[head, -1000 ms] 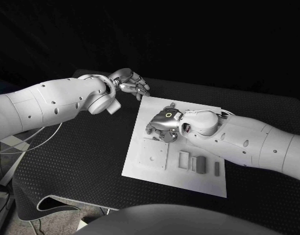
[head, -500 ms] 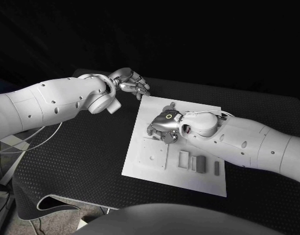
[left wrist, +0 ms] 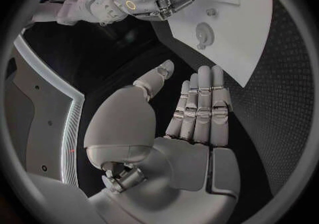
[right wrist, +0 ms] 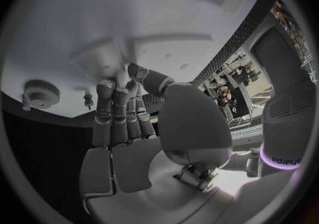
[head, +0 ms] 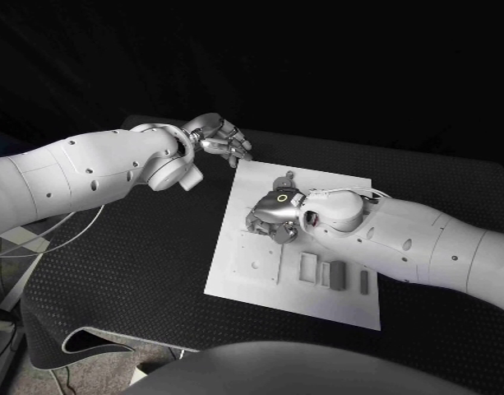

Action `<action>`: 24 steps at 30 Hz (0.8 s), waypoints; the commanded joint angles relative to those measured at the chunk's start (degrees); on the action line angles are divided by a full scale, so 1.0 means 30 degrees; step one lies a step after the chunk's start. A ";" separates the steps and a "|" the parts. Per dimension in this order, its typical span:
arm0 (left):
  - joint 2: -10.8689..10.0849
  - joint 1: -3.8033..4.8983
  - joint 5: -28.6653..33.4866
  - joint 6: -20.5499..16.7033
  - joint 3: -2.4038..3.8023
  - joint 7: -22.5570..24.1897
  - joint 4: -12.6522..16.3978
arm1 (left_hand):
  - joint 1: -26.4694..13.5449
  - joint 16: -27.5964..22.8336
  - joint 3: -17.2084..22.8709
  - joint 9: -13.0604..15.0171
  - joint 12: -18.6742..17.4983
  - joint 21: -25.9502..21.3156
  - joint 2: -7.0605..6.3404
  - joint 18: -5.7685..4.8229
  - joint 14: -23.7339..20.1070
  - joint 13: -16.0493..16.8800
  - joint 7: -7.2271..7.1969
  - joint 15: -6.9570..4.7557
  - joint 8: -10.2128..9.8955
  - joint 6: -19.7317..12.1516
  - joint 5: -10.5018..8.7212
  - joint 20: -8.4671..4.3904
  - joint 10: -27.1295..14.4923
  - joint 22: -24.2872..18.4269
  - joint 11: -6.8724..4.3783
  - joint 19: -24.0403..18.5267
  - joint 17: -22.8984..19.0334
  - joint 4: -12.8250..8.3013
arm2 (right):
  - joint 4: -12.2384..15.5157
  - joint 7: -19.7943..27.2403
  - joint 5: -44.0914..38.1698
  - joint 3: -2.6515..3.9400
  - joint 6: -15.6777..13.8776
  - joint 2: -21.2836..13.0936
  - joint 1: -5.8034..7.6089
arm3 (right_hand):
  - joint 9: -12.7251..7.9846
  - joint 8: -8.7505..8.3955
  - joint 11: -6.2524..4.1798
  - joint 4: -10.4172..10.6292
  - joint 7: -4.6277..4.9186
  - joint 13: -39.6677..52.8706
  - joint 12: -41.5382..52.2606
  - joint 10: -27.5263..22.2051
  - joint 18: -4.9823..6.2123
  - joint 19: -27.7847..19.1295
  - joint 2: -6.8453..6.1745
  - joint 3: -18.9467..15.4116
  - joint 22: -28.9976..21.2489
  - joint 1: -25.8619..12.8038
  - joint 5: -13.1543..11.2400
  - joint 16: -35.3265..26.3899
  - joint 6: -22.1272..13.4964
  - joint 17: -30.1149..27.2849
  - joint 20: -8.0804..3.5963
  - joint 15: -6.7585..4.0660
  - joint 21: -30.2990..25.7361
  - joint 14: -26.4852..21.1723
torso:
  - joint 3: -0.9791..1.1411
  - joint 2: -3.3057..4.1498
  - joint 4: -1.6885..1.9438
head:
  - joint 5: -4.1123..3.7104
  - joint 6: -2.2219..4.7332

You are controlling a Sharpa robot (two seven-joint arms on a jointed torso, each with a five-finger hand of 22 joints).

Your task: Assemble the parts on the task board

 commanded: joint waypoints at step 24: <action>0.0070 0.0094 -0.0026 0.0217 0.0013 0.0098 0.0064 | -0.0048 -0.0103 -0.0031 -0.0037 -0.0042 0.0061 0.0118 0.0044 0.0109 0.0036 -0.0012 0.0037 0.0139 -0.0082 0.0025 -0.0045 -0.0001 -0.0039 0.0026 0.0132 0.0074 0.0131 | -0.0585 0.0406 -0.0061 -0.0032 0.0296 0.0092 -0.0255 | 0.0287 0.0661 0.0051 0.0002 0.0466 -0.0220 0.0395 -0.0251 0.0538 -0.0214 0.0599 -0.0026 0.0392 0.0046 -0.0102 0.0313 0.0706 -0.0102 -0.0029 0.0038 0.0116 -0.0261 | -0.0031 -0.0011 0.0005 | 0.0089 0.0000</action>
